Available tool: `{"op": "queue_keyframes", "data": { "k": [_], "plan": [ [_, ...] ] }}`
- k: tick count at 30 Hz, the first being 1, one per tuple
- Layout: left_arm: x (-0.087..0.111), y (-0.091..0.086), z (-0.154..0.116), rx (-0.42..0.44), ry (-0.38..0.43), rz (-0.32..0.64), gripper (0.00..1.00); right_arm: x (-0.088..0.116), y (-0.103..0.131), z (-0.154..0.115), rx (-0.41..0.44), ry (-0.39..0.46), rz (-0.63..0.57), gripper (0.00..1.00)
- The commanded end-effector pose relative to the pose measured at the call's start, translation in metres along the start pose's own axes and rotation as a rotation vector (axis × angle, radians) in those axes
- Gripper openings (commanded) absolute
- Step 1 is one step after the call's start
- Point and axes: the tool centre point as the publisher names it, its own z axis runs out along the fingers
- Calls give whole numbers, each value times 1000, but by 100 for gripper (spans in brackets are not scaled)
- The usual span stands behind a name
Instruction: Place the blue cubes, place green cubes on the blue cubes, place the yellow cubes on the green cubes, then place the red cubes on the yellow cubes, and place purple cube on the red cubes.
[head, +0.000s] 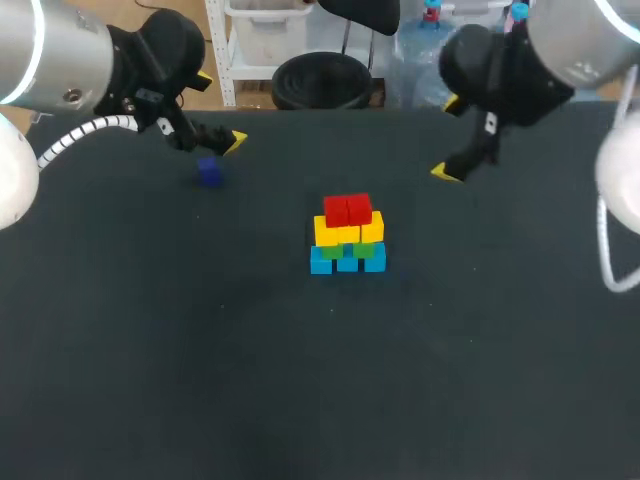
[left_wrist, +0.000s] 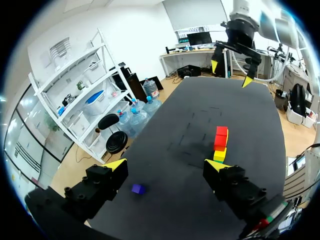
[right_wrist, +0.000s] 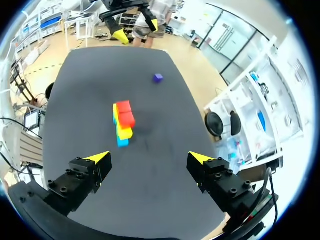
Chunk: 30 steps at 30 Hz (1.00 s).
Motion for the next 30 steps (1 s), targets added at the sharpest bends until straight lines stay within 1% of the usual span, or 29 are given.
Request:
{"op": "queue_keyframes", "data": {
  "k": [1,3,9,30],
  "plan": [
    [2,1,-1,3,-6,2,100,18,10,-10,344,-9,13,100],
    [2,1,-1,3,-6,2,100,23,12,-12,349,-8,22,100],
    [2,1,-1,3,-6,2,100,28,13,-13,366,-11,32,100],
    [2,1,-1,3,-6,2,100,29,12,-12,364,-12,25,100]
  ]
}}
